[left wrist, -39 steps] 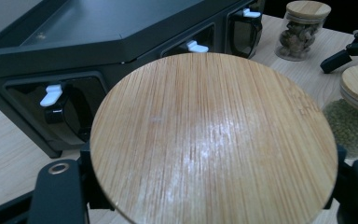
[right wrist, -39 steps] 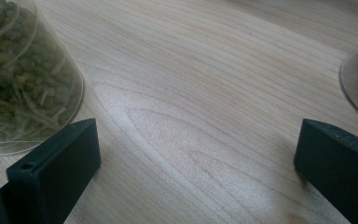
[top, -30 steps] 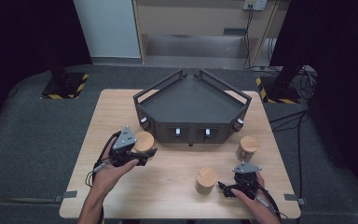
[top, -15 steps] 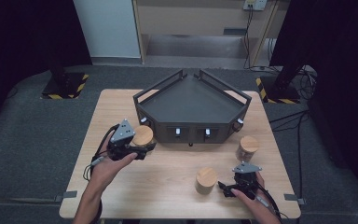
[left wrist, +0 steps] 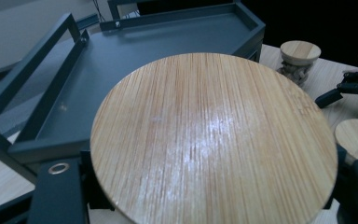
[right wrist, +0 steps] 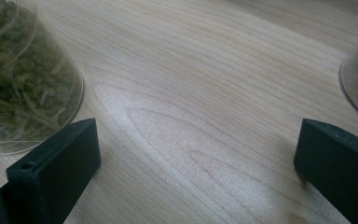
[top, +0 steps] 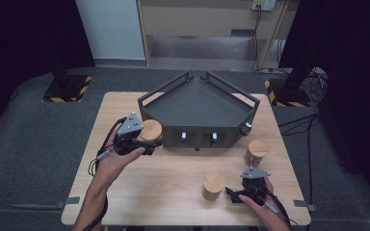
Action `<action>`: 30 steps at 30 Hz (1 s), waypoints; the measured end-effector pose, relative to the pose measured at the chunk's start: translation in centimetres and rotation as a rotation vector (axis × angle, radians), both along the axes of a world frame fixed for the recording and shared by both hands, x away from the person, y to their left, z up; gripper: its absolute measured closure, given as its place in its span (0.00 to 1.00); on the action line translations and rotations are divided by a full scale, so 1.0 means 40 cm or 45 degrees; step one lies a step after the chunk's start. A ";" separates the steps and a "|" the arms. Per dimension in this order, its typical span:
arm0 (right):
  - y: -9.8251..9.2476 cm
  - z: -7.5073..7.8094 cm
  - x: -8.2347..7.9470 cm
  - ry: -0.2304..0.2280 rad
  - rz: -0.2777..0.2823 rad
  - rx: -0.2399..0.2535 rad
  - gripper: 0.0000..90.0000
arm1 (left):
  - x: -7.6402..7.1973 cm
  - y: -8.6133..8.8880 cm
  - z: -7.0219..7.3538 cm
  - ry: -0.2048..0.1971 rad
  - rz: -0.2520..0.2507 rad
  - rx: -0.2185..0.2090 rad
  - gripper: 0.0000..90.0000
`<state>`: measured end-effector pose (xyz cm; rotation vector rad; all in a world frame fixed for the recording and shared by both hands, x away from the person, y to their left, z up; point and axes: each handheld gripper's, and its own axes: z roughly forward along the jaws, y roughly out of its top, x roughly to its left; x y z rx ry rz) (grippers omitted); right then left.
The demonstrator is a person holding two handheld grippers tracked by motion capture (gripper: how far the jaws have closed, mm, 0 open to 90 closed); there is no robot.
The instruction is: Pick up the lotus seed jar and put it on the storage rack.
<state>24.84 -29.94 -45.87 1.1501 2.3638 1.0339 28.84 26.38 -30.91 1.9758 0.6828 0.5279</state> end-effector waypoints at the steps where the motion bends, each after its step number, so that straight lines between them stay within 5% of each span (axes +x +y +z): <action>1: 0.000 0.000 0.000 0.000 0.000 0.000 0.00 | 0.003 -0.001 0.005 -0.002 -0.003 -0.005 0.27; 14: -0.001 0.000 0.001 0.000 0.003 0.000 0.00 | 0.053 0.002 0.063 -0.028 -0.022 -0.021 0.27; 30: 0.000 0.000 0.001 0.000 0.001 0.001 0.00 | 0.124 -0.010 0.077 -0.015 -0.068 -0.035 0.27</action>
